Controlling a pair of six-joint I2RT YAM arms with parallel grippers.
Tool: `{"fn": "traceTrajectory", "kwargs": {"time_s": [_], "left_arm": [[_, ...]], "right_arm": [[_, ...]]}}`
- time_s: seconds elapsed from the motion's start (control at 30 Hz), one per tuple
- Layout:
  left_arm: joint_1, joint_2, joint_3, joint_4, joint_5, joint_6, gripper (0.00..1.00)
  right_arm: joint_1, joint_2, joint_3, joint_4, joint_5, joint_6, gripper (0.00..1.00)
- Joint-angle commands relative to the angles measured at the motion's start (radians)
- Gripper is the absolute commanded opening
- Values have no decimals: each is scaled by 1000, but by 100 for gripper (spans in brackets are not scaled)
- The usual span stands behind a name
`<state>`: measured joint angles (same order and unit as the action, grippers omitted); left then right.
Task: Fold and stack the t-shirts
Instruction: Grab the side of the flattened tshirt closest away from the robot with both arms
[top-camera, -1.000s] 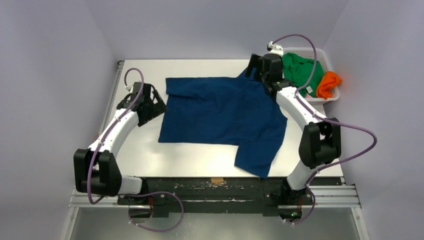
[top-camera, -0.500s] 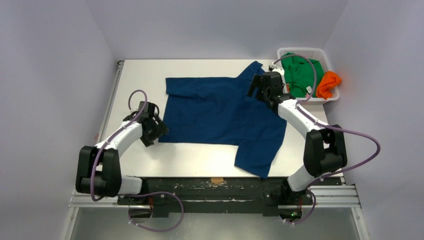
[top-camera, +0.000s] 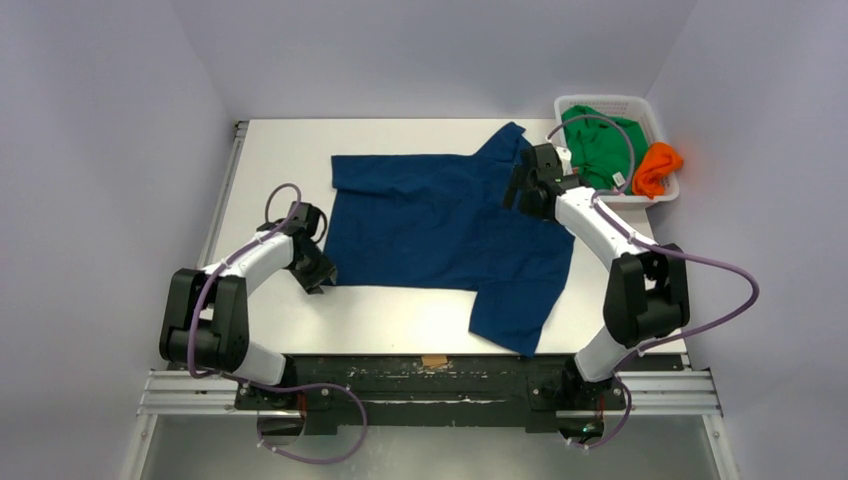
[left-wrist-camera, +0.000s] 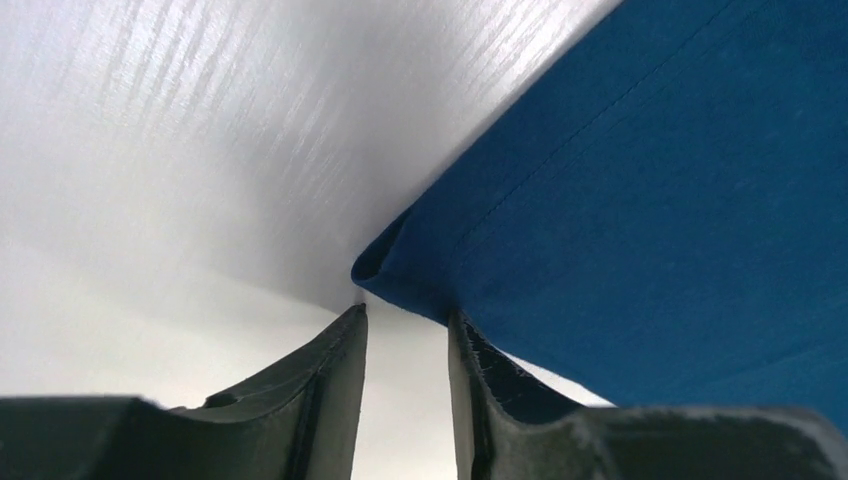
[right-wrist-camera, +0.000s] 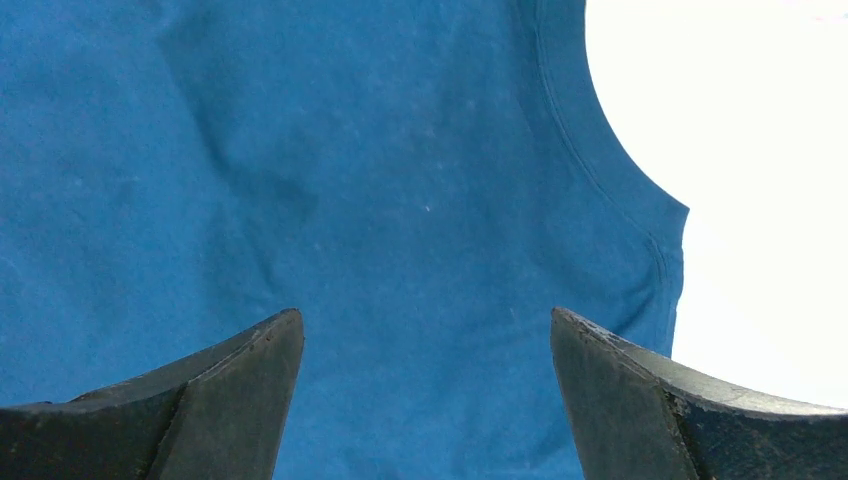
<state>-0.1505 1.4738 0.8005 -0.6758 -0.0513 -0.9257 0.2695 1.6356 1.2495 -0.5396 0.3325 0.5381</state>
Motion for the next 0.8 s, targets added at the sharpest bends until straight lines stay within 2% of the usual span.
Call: {"fn": "traceTrajectory", "kwargs": {"time_s": [0.0,0.13,0.23,0.43,0.6,0.77], "left_arm": [[-16,13,29,-27,-10,-34,33],[-21,34,53,8,-37,-36,34],[-21,14,28,97,-54,-39,35],[-24,33,45,141,-124,-127,37],[-29,60,86,79,-156,-189,38],[-34,72,108,42,-176,-221,38]], "right_arm": [[4,-100,-55,-82,-13,52,89],[6,-213,-187,-38,-90,29,88],[7,-318,-296,1,-124,22,88],[7,-493,-421,39,-156,9,88],[7,-514,-408,18,-157,-19,88],[6,-465,-388,13,-177,-33,88]]}}
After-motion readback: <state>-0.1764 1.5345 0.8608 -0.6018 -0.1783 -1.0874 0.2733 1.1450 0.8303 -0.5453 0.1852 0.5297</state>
